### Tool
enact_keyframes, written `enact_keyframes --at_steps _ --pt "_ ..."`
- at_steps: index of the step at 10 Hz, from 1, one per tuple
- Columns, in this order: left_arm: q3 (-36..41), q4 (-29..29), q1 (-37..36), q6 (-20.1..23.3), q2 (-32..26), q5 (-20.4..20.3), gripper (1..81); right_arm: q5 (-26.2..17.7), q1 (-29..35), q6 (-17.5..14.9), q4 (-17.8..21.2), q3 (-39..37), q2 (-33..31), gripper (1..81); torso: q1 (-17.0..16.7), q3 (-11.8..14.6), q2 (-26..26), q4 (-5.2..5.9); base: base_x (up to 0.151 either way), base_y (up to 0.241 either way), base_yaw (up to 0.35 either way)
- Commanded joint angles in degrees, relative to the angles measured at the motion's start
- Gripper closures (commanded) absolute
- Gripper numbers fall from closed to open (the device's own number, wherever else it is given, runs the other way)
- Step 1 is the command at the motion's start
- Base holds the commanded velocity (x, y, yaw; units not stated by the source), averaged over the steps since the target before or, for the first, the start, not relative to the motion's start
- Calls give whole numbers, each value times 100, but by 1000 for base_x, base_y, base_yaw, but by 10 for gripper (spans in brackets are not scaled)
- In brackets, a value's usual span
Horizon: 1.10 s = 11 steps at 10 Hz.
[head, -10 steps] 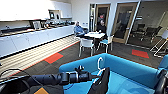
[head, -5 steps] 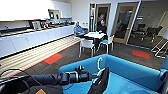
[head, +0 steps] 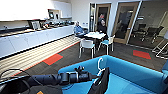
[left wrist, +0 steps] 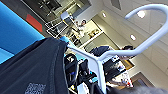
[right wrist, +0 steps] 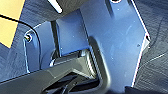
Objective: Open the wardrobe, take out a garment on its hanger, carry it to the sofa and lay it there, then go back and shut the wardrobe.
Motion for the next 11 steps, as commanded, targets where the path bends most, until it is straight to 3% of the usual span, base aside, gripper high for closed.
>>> enact_keyframes --at_steps 1,3,4,5,6,8,10,11 --pt "197 96 -870 51 8 -217 811 -358 167 -20 28 48 53 10 0 0 0 0 0 0 0" --pt "206 97 -870 42 0 -217 811 -358 167 -20 28 40 53 10 6 0 4 0 0 0 0" --pt "197 97 -870 43 8 -217 811 -358 167 -20 19 48 53 10 2 0 2 356 0 0 0" --pt "127 88 -871 42 26 -217 811 -358 175 -29 2 48 62 10 0 0 2 527 0 0 0" --pt "4 62 -870 42 44 -217 811 -358 175 -29 -7 48 62 10 2 0 2 566 0 0 0" --pt "-224 62 -870 33 79 -208 811 -358 175 -29 -7 48 62 10 2 0 2 859 0 0 0" --pt "-558 88 -870 33 202 -199 811 -358 175 -20 2 48 62 10 2 0 2 706 0 0 0" --pt "-873 70 -896 25 368 -199 811 -358 175 -20 11 48 62 10 2 0 2 848 0 0 0"
